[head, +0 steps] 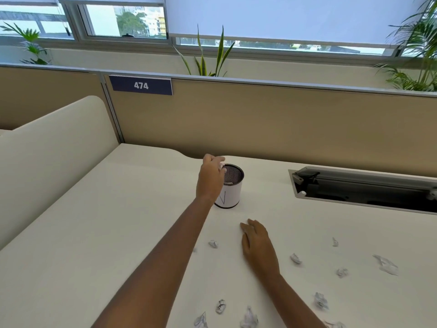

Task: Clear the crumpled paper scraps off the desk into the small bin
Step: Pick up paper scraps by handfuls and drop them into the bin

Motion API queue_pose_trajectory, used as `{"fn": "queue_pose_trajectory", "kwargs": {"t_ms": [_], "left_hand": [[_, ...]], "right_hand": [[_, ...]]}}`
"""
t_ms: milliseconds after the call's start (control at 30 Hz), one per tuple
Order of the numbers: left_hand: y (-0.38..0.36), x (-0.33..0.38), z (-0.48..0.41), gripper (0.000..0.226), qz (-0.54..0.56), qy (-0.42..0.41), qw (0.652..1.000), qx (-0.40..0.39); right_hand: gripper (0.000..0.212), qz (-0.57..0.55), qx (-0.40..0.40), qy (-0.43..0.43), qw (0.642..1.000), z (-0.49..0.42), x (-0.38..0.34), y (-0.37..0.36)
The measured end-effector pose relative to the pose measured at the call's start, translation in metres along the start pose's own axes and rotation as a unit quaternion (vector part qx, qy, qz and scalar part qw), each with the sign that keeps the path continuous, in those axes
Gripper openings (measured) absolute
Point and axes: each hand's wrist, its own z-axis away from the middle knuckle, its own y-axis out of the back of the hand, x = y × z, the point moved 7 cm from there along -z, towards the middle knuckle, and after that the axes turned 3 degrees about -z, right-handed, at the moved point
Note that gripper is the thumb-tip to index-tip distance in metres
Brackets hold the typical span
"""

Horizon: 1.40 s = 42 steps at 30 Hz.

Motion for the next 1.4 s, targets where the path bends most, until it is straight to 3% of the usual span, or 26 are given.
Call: {"fn": "queue_pose_trajectory", "kwargs": {"t_ms": [100,200,400,500,567,633,733,833,900,967,1000,1067,1100,1167,1300,1400], "left_hand": [[-0.009,-0.007,0.003,0.043,-0.002,0.027,0.999,-0.046],[0.003,-0.013,0.02,0.041,-0.011,0.0,1.0,-0.021],[0.029,-0.067,0.091,0.032,-0.082,-0.039,0.996,-0.011],[0.033,-0.091,0.122,0.061,-0.116,-0.044,0.989,-0.079],[0.03,-0.102,0.136,0.077,-0.167,-0.07,0.975,-0.131],[0.029,-0.107,0.144,0.059,-0.206,-0.101,0.965,-0.129],[0.026,-0.112,0.145,0.029,-0.208,-0.102,0.967,-0.108],[0.023,-0.109,0.141,0.035,-0.175,-0.062,0.978,-0.093],[0.02,-0.107,0.14,0.026,-0.132,-0.009,0.986,-0.103],[0.017,-0.102,0.14,0.016,-0.086,0.018,0.991,-0.099],[0.014,-0.096,0.141,0.014,-0.078,0.017,0.992,-0.097],[0.008,-0.086,0.142,0.015,-0.087,0.008,0.991,-0.1],[0.006,-0.081,0.142,0.016,-0.099,0.003,0.99,-0.097],[0.006,-0.073,0.141,0.019,-0.132,0.001,0.988,-0.08],[0.009,-0.057,0.135,0.017,-0.171,-0.018,0.984,-0.036],[0.012,-0.048,0.131,0.025,-0.169,-0.034,0.985,-0.016]], "right_hand": [[0.045,-0.007,-0.003,0.002,1.0,-0.001,0.001,0.0],[0.048,-0.011,-0.006,0.014,1.0,0.001,0.001,-0.001],[0.08,-0.046,-0.069,0.072,0.994,0.012,-0.009,-0.012],[0.09,-0.074,-0.13,0.107,0.983,0.017,-0.022,-0.023],[0.083,-0.088,-0.16,0.129,0.975,0.02,-0.036,-0.029],[0.067,-0.069,-0.183,0.15,0.969,0.024,-0.047,-0.037],[0.049,-0.037,-0.144,0.161,0.976,0.026,-0.054,-0.04],[0.036,-0.012,-0.103,0.168,0.98,0.022,-0.063,-0.034],[0.028,-0.032,-0.112,0.128,0.985,0.018,-0.062,-0.032],[0.025,-0.151,-0.113,0.017,0.982,0.012,-0.055,-0.029],[0.023,-0.24,-0.109,-0.058,0.963,0.012,-0.05,-0.027],[0.023,-0.412,-0.123,-0.186,0.884,0.016,-0.046,-0.033],[0.021,-0.462,-0.134,-0.221,0.848,0.017,-0.047,-0.036],[0.019,-0.504,-0.159,-0.238,0.815,0.018,-0.051,-0.038],[0.012,-0.48,-0.177,-0.199,0.836,0.009,-0.053,-0.031],[0.01,-0.443,-0.138,-0.188,0.866,-0.008,-0.051,-0.016]]}}
